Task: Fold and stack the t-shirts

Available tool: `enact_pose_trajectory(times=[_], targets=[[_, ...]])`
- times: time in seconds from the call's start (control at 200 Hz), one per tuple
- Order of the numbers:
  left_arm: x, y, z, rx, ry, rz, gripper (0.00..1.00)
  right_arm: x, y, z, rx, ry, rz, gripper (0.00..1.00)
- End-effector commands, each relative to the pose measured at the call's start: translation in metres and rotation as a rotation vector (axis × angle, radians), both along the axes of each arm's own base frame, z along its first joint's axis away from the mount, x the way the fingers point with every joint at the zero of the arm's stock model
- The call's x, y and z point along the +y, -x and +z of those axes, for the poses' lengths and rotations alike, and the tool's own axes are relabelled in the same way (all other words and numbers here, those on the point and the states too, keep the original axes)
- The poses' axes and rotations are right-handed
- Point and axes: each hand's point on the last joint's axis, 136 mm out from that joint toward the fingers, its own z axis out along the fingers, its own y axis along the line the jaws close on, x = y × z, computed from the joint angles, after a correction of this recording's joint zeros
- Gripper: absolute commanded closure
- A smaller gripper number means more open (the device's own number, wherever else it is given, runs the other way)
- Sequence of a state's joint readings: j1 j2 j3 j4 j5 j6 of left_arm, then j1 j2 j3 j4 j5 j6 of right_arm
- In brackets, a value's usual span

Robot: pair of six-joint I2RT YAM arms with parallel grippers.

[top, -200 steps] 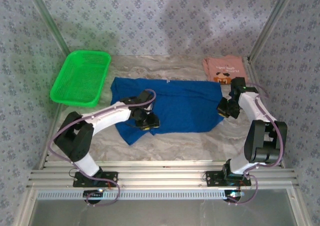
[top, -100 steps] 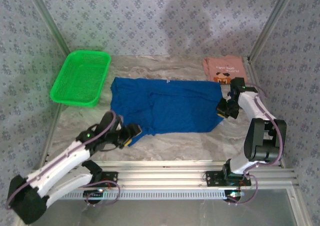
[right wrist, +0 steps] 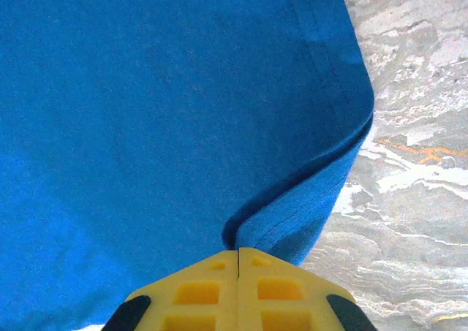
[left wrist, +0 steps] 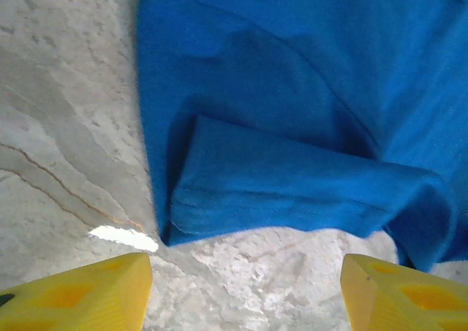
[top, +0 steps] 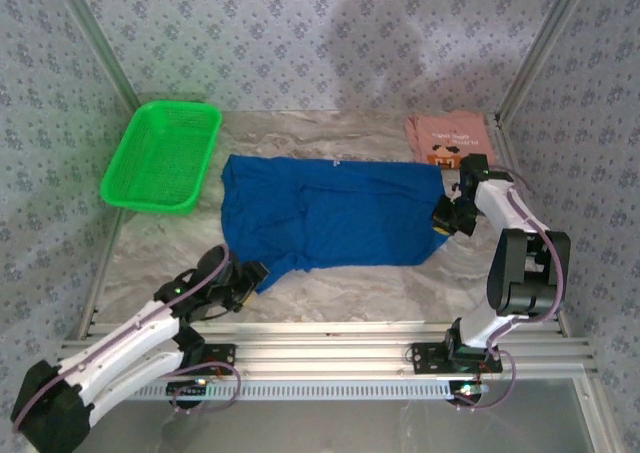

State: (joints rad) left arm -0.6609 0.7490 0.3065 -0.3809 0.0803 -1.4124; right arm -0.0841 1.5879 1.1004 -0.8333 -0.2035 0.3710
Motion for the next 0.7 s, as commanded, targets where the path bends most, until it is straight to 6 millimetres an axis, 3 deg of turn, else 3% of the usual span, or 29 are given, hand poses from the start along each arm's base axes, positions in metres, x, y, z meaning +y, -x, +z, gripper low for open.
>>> enact_pose_trajectory(times=[0.0,0.29,0.695], targets=[[0.000,-0.008,-0.002,0.084,0.061,0.172,0.34,0.000,0.001,0.002,0.014,-0.012,0.019,1.00],[-0.002,-0.018,-0.007,0.086,0.035,0.180,0.44,-0.001,0.001,0.003,0.007,-0.013,0.017,1.00],[-0.004,-0.026,-0.013,0.068,0.037,0.160,0.68,-0.001,-0.001,0.000,0.006,-0.017,0.011,1.00]])
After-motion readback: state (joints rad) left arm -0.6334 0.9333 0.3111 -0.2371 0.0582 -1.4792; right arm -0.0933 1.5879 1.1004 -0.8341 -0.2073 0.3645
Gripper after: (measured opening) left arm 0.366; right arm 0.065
